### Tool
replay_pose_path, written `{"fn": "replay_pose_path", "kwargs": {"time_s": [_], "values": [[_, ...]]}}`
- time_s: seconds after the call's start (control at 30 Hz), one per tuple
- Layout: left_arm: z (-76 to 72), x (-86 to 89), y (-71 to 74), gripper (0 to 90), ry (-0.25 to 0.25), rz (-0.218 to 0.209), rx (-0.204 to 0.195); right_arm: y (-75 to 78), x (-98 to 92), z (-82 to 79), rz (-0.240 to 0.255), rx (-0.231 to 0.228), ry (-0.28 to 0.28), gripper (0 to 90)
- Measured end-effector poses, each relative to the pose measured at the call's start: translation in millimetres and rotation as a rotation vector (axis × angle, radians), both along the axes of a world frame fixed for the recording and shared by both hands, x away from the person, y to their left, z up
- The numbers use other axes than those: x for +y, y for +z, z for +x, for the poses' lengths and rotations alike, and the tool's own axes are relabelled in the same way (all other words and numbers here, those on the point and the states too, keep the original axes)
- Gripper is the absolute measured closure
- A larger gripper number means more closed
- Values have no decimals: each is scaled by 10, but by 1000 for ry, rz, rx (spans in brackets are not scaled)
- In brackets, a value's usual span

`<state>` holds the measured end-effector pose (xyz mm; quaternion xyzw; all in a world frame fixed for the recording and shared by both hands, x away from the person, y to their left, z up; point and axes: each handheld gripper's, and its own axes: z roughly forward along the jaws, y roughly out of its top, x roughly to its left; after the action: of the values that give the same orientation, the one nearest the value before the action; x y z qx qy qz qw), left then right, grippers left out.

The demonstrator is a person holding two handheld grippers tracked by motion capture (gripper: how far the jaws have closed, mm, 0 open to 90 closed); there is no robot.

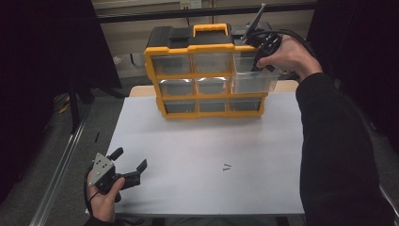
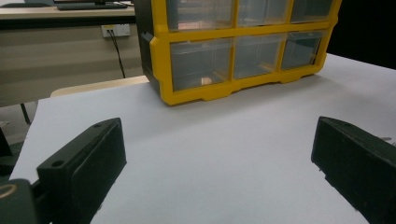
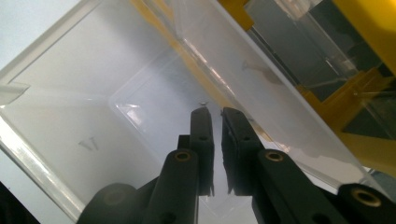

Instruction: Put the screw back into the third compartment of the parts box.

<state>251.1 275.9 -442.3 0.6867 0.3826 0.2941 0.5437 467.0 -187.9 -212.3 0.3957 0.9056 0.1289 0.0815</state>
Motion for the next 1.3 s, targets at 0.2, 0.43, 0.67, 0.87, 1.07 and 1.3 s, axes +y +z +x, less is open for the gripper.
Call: {"fn": "replay_pose_path", "kwargs": {"time_s": [0.2, 0.43, 0.67, 0.87, 1.07, 1.3], "values": [[-2, -5, 0, 30, -2, -1, 0, 39, -3, -24, 13, -6, 4, 771], [-1, -8, 0, 30, -10, -9, -2, 104, -7, -62, 24, -41, 17, 700], [-3, -9, 2, 31, -11, -8, -3, 221, -28, -126, 63, -81, 27, 698], [-2, -12, 2, 31, -12, -8, -4, 274, -25, -174, 79, -114, 38, 710], [1, -6, 2, 31, -14, -8, -2, 336, -21, -204, 118, -144, 35, 653], [3, -10, -1, 31, -17, -13, -2, 403, -5, -248, 146, -174, 55, 586]]}}
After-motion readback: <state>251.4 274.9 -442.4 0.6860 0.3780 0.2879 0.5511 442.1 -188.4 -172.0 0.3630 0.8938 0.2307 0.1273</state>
